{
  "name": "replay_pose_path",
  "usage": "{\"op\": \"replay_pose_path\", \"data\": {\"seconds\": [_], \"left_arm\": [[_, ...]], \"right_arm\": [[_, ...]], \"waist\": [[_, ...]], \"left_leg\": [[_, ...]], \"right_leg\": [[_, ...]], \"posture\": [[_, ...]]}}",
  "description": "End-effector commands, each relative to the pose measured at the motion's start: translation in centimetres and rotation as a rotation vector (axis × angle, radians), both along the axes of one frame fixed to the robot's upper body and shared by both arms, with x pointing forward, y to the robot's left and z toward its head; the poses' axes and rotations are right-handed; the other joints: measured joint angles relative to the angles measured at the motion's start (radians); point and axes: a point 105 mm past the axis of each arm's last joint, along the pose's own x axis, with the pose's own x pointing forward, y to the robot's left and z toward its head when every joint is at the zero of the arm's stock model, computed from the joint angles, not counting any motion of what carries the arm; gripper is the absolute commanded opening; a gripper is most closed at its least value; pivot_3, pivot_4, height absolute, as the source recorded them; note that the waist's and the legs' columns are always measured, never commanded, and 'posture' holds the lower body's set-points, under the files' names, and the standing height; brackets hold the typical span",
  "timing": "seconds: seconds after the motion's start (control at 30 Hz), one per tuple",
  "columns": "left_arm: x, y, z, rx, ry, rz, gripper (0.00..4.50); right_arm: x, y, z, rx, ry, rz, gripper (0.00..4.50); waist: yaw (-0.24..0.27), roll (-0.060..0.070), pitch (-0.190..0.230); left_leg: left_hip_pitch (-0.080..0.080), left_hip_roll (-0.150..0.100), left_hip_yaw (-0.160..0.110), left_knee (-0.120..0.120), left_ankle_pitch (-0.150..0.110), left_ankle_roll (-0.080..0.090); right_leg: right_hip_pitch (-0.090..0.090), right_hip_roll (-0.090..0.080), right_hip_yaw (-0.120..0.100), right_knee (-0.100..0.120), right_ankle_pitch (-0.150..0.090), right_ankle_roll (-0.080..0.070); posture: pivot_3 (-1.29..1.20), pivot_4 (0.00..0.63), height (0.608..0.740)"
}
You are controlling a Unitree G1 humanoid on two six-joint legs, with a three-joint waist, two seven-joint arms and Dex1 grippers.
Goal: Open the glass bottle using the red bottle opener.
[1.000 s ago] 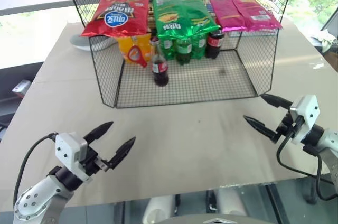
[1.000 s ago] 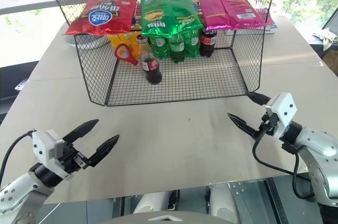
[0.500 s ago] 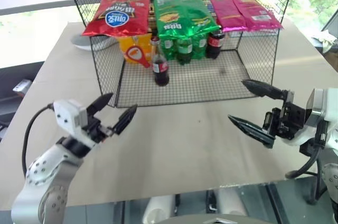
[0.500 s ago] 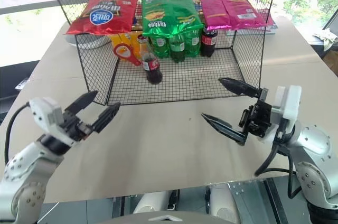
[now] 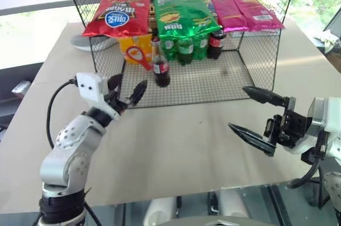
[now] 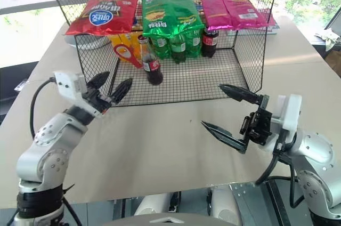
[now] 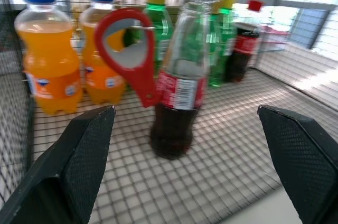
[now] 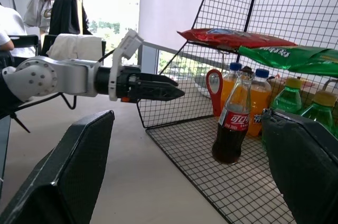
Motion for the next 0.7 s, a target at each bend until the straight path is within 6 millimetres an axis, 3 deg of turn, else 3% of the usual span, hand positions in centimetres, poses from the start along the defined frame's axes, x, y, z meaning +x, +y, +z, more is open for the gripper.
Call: {"op": "replay_pose_path", "data": {"seconds": [0.03, 0.4, 0.7], "left_arm": [[1.2, 0.9, 1.3, 0.031, -0.058, 0.073, 4.46], [4.0, 2.4, 2.2, 0.111, -0.098, 0.160, 4.46], [6.1, 1.4, 2.2, 0.149, -0.118, 0.141, 4.46]], "right_arm": [[-0.5, 0.1, 0.5, 0.005, -0.048, -0.002, 4.50], [-0.4, 0.1, 0.4, -0.001, -0.049, -0.048, 4.50], [-0.4, 0.1, 0.4, -0.004, -0.048, -0.069, 4.50]], "waist": [[-0.001, 0.000, 0.000], [0.000, 0.000, 0.000], [0.023, 0.000, 0.000]], "left_leg": [[0.000, 0.000, 0.000, 0.000, 0.000, 0.000], [0.000, 0.000, 0.000, 0.000, 0.000, 0.000], [0.001, 0.002, -0.004, 0.000, 0.002, -0.002]], "right_leg": [[0.000, 0.000, 0.000, 0.000, 0.000, 0.000], [0.000, 0.000, 0.000, 0.000, 0.000, 0.000], [0.001, 0.002, -0.004, 0.002, 0.003, -0.004]], "posture": [[0.00, 0.150, 0.740], [0.00, 0.150, 0.740], [0.00, 0.150, 0.740]]}}
